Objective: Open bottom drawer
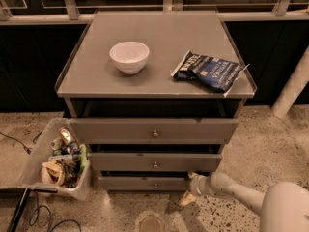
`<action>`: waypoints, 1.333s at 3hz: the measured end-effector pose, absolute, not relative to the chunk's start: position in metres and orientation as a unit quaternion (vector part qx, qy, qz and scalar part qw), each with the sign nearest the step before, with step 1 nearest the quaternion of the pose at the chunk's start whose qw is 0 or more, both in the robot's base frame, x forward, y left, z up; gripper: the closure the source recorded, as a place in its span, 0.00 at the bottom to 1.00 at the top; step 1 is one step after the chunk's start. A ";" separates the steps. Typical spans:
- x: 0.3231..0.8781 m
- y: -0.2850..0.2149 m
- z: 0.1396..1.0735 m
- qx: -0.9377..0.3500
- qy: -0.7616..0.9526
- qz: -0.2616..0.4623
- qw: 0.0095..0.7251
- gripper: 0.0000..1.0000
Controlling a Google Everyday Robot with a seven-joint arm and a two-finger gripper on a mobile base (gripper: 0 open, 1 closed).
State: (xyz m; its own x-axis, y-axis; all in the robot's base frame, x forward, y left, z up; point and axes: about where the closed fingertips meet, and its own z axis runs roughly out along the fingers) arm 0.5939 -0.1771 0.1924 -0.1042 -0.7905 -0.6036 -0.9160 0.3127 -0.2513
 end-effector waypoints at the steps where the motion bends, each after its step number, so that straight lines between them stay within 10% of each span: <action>1: 0.603 -0.182 0.186 -0.576 0.740 0.084 0.337 0.00; 3: 0.594 -0.173 0.162 -0.590 0.741 0.093 0.308 0.00; 4: 0.593 -0.173 0.162 -0.590 0.741 0.093 0.308 0.19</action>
Offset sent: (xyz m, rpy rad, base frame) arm 0.0072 -0.0002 -0.0274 -0.0487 0.0272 0.0207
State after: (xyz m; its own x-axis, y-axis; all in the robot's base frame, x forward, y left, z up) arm 0.5934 -0.1731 0.1618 -0.1147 -0.8161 -0.5664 -0.9312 0.2869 -0.2249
